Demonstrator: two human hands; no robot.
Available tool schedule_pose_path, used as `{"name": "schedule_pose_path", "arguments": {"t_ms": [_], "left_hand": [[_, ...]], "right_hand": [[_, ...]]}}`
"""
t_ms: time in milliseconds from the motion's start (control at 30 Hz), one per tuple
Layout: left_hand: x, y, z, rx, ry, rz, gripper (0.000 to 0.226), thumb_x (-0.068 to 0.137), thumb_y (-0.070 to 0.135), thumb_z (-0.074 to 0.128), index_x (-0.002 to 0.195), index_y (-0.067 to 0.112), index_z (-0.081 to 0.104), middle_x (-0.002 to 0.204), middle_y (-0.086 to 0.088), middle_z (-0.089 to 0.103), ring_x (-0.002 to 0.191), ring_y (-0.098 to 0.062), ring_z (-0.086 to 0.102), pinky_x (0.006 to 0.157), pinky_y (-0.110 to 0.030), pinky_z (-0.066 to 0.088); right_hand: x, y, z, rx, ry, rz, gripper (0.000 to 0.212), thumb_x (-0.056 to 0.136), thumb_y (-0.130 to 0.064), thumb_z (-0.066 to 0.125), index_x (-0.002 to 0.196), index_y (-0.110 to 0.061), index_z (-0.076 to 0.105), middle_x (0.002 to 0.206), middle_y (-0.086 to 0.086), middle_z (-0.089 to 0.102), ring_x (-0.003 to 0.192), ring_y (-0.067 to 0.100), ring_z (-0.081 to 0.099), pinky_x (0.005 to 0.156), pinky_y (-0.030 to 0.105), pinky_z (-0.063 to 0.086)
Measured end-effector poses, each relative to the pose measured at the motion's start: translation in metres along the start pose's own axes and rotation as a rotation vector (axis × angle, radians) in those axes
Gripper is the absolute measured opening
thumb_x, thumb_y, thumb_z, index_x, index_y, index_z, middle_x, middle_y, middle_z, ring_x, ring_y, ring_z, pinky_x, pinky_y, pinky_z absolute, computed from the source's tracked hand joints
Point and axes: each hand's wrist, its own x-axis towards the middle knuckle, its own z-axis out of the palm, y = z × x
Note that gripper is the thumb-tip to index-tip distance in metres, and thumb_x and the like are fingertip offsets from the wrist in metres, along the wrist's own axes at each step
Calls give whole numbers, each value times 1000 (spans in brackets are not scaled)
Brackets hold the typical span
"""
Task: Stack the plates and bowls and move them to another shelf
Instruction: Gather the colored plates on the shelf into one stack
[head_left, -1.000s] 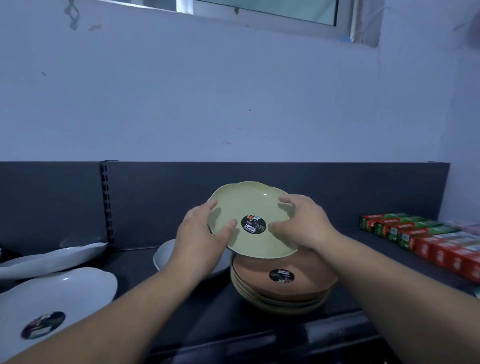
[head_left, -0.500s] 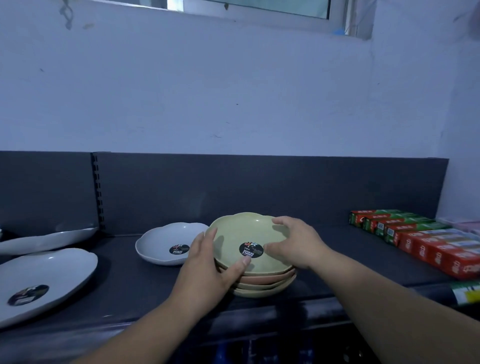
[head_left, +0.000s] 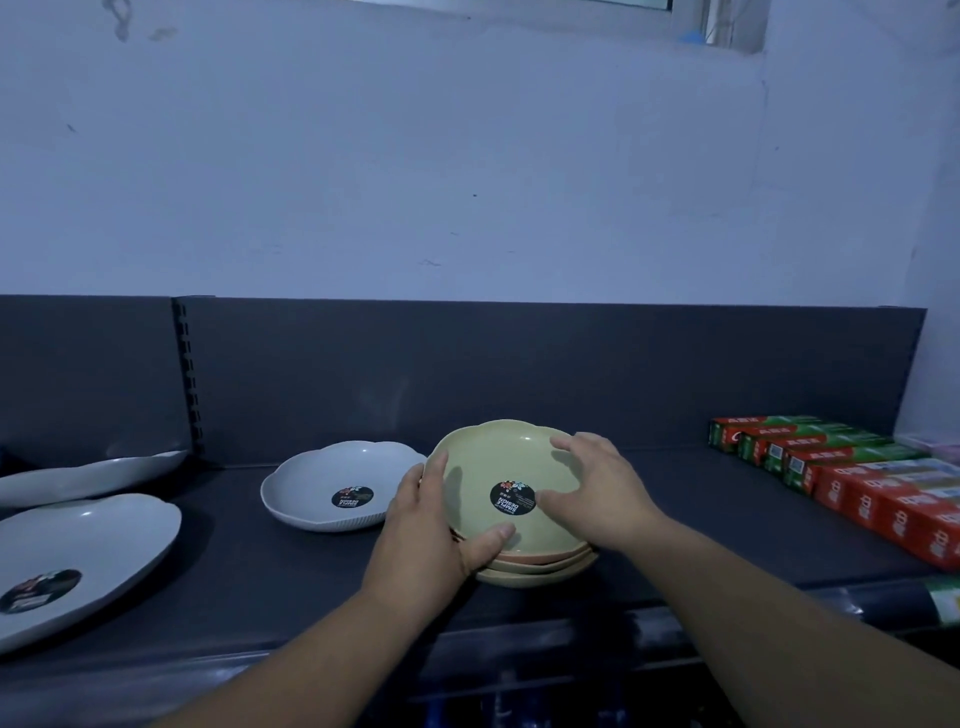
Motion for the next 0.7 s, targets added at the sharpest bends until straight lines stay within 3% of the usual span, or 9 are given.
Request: {"name": "schedule_pose_path", "arguments": {"t_ms": [133, 267, 333, 433, 533, 700], "left_hand": [[5, -2, -3, -18, -10, -2, 94, 74, 48, 73, 148, 25, 21, 147, 3, 34, 135, -11, 31, 101, -14, 23], [10, -5, -19, -24, -30, -37, 91, 79, 52, 66, 150, 22, 18, 153, 2, 30, 140, -13, 28, 110, -24, 25], [15, -10, -34, -7, -19, -52, 87, 82, 53, 61, 151, 23, 17, 154, 2, 28, 141, -14, 27, 111, -26, 24], [29, -25, -65, 38, 53, -71, 71, 89, 49, 54, 148, 21, 25, 153, 0, 31, 137, -18, 36, 109, -26, 25], [45, -48, -101, 176, 94, -129, 58, 93, 39, 51, 145, 19, 33, 151, -4, 33, 136, -19, 37, 108, -27, 29], [70, -94, -146, 418, -103, -333, 59, 93, 36, 50, 144, 16, 32, 147, -12, 36, 126, -28, 46, 97, -34, 42]], "right_hand": [[3, -4, 3, -40, 22, 18, 68, 83, -33, 72, 144, -29, 43, 155, -5, 27, 140, 11, 32, 100, 20, 29], [5, -23, 6, -69, 48, -10, 66, 80, -37, 73, 141, -31, 47, 153, -5, 32, 138, 15, 35, 112, 31, 30], [5, -37, 9, -47, 47, -50, 63, 82, -35, 73, 139, -31, 48, 150, -8, 34, 133, 11, 40, 108, 28, 33], [5, -63, 19, -9, 28, -102, 58, 84, -33, 71, 137, -31, 49, 146, -11, 37, 114, 4, 47, 89, 20, 38], [9, -87, 31, 22, 3, -141, 56, 85, -31, 70, 137, -30, 50, 144, -11, 39, 106, 3, 46, 87, 18, 37], [17, -129, 60, 26, -46, -177, 57, 87, -30, 69, 140, -28, 49, 146, -9, 39, 115, 6, 46, 88, 15, 30]]}}
